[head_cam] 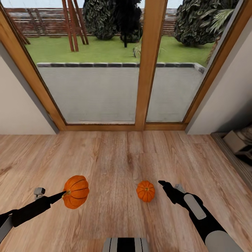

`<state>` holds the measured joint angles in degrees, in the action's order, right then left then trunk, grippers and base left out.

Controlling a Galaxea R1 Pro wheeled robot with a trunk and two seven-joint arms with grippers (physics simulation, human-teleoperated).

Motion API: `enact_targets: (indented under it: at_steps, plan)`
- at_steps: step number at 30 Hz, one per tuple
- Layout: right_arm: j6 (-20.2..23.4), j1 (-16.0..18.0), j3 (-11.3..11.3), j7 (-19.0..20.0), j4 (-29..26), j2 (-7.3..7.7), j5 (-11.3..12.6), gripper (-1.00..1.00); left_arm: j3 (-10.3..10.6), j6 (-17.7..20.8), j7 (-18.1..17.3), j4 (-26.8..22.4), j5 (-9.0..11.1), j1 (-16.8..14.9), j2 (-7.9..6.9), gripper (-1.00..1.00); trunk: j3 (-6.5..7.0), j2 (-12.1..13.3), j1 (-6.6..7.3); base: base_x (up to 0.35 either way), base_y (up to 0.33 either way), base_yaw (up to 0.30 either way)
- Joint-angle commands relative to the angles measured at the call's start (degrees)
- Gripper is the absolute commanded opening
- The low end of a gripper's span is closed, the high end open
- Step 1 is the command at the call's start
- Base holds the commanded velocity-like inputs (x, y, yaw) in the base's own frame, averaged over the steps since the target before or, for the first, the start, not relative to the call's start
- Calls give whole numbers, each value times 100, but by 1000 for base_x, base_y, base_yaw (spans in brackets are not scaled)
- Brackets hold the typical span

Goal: Place each of the two pumpkins and all three candles from the living room inside a cabinet in the living room (use any cabinet), then make sure every cabinet is closed, and position the cauldron so it is next to a table in the living room.

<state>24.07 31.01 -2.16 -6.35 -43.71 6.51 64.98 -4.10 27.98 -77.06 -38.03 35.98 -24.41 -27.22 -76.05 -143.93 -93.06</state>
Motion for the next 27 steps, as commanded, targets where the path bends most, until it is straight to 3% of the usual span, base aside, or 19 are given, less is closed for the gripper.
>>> enact_targets:
  at_steps: [1, 14, 27]
  plan:
    - [2, 1, -24, -52, -9, 7, 60, 100, -2, 58, -10, -3, 22, -2, -2, -100, -27, -3, -1, 0, 0, 0]
    - [12, 1, -38, 39, -15, 8, 63, 100, 17, 58, -5, -139, 22, -2, 22, -100, -315, -21, -35, 0, 0, 0]
    - [137, 1, -22, 446, -34, 8, 67, 100, 33, 67, -11, -353, 23, -7, 61, -100, -603, -38, -68, 0, 0, 0]
